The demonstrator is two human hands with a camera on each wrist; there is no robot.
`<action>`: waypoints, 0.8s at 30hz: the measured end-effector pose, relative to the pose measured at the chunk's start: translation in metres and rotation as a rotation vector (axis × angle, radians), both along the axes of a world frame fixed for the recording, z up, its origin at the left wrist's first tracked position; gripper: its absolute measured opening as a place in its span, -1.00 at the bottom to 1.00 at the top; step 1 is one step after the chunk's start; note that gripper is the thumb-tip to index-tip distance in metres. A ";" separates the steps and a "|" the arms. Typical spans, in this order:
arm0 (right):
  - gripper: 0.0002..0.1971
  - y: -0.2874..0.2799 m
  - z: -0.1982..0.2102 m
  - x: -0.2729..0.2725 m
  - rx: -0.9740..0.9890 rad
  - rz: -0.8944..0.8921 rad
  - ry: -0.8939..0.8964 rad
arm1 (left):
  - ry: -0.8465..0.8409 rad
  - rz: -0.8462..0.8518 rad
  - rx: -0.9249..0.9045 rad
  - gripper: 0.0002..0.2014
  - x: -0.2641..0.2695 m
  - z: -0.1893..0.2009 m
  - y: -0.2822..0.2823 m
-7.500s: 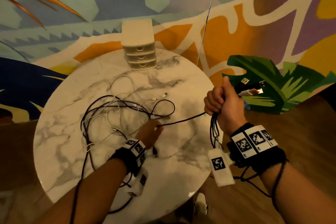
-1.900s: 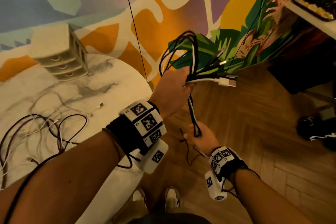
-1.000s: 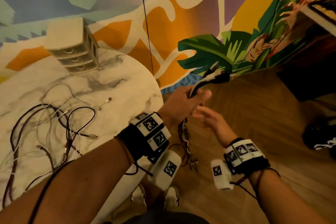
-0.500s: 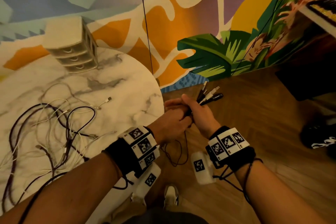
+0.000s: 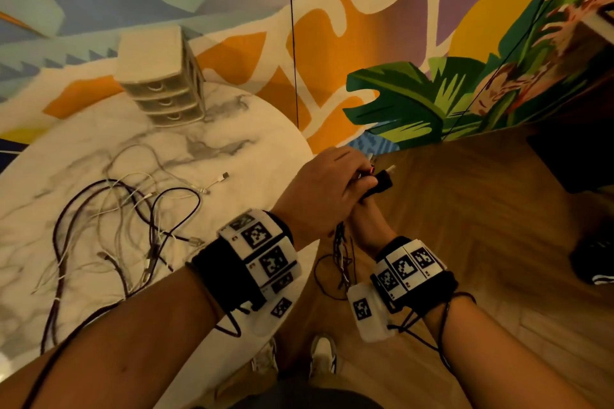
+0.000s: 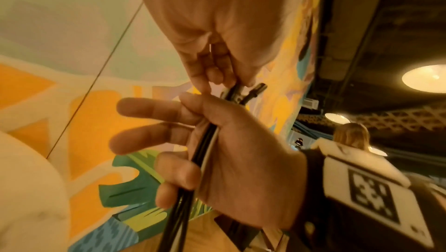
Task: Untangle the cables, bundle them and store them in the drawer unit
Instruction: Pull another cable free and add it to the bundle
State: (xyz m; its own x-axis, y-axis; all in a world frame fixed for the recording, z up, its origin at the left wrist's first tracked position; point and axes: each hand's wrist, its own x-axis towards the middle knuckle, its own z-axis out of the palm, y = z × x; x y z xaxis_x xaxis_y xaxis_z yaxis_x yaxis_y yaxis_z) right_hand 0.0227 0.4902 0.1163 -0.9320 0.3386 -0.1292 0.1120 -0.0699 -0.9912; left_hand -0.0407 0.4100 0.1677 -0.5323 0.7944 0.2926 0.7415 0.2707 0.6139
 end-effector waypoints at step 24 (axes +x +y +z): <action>-0.71 -0.092 0.022 -0.039 0.883 -0.474 -0.729 | 0.510 -0.211 -0.082 -0.91 0.005 -0.031 -0.020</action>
